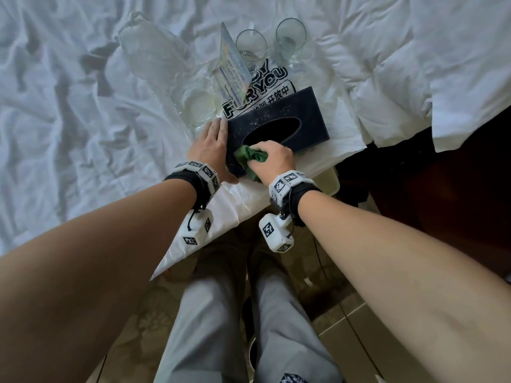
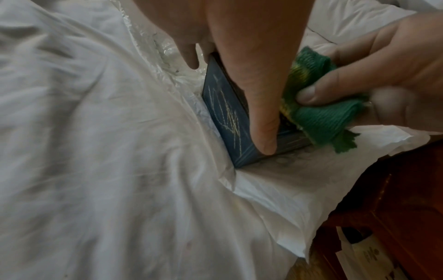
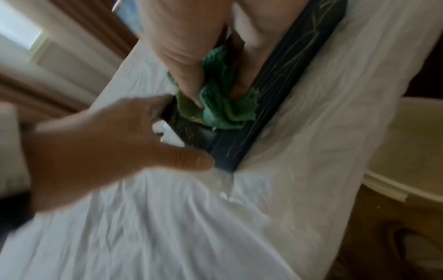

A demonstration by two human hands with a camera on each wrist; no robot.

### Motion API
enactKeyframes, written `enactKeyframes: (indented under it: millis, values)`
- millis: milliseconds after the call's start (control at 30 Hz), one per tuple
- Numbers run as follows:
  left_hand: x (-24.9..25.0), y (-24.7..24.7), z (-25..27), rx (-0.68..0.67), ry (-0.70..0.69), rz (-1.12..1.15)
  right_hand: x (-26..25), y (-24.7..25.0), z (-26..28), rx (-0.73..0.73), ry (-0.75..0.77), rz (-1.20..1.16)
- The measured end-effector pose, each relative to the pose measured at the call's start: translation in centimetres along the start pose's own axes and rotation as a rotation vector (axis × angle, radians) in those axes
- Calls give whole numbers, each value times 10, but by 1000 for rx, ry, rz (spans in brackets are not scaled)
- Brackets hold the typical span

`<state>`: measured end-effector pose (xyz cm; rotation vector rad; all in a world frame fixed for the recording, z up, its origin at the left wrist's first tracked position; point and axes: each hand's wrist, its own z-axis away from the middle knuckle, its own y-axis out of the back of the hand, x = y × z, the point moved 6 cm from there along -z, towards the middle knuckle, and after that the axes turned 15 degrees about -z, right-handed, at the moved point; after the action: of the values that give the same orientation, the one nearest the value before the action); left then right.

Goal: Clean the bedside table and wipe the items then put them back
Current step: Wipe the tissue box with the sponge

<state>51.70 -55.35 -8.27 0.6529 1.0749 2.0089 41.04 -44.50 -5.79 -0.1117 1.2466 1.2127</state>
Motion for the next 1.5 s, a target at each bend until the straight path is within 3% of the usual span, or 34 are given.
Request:
enactKeyframes:
  millis: [133, 267, 467, 667, 1067, 1200, 1267, 1400, 1500]
  values:
    - [0, 7, -1, -10, 7, -38, 8, 45, -18, 245, -146, -201]
    - [4, 11, -2, -25, 16, -87, 12, 87, -43, 392, -201, -160]
    - [3, 8, -4, -5, 29, -70, 14, 115, -77, 400, -221, 9]
    - [-5, -1, -8, 4, 4, 39, 15, 107, -94, 288, -223, 82]
    - [-5, -3, -9, 54, 13, 70, -36, 9, -74, 34, 1, 110]
    - [-8, -5, -6, 24, 59, 64, -37, 0, -75, -50, 8, 105]
    - [-8, -5, -5, 21, 65, 63, -35, 11, -79, -30, 1, 72]
    - [-9, -6, -3, 45, 70, 85, -24, 53, -85, 204, 15, 27]
    - [-9, -9, 0, 58, 92, 140, -17, 54, -88, 181, 13, 85]
